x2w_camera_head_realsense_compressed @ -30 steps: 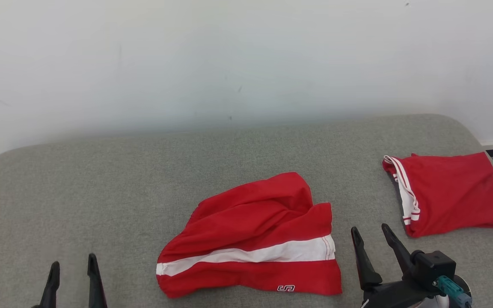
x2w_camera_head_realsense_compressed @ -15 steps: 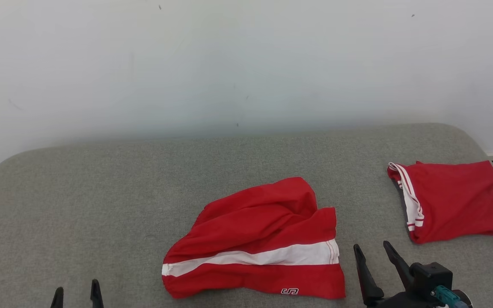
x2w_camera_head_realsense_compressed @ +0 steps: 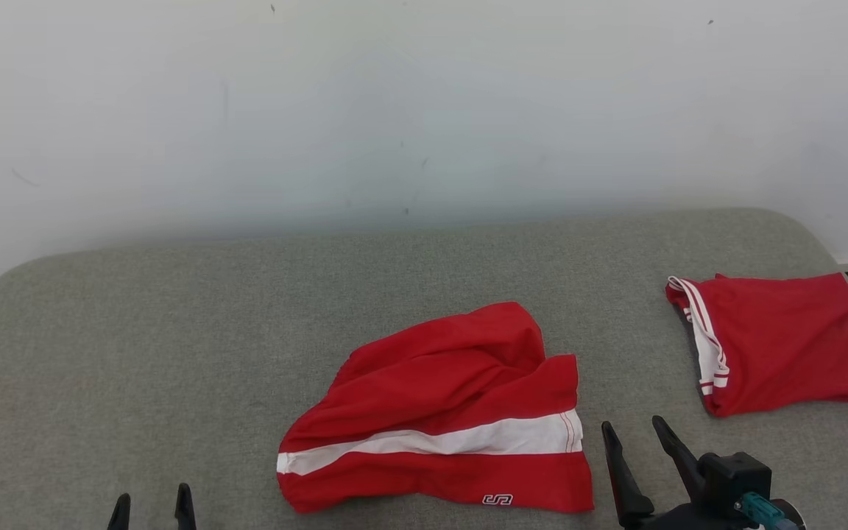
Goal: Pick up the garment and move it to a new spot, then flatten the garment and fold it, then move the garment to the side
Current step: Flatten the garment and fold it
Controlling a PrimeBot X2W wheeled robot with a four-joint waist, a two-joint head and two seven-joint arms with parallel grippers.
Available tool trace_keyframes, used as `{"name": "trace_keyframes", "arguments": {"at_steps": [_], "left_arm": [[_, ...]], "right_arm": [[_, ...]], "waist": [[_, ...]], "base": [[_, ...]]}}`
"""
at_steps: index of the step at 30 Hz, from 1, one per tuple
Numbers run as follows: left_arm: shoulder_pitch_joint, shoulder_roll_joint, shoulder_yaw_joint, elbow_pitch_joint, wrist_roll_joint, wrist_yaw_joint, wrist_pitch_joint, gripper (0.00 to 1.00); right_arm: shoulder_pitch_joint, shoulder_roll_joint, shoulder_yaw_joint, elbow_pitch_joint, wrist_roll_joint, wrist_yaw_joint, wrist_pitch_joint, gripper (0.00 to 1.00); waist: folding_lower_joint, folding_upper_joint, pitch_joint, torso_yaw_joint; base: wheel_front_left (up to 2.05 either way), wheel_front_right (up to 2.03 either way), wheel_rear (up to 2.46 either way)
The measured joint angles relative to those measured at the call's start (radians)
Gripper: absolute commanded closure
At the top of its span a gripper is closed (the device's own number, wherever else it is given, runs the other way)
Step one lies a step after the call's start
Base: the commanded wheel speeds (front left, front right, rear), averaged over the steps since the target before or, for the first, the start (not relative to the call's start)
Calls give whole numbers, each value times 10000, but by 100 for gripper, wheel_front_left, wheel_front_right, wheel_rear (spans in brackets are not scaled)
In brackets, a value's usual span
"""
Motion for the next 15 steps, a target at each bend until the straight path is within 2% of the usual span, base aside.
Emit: {"name": "trace_keyframes", "arguments": {"at_steps": [10,15], "left_arm": [[-164,-48,-71,107,100,-102,0,0],[-259,-84,-368,470,84,-343,111,0]], "right_arm": [[-27,42,71,27,6,0,-2,0],[-85,17,104,17,6,0,36,0]], "waist": [[0,0,36,-41],[0,0,83,-45]], "base": [[0,0,0],[0,0,0]]}}
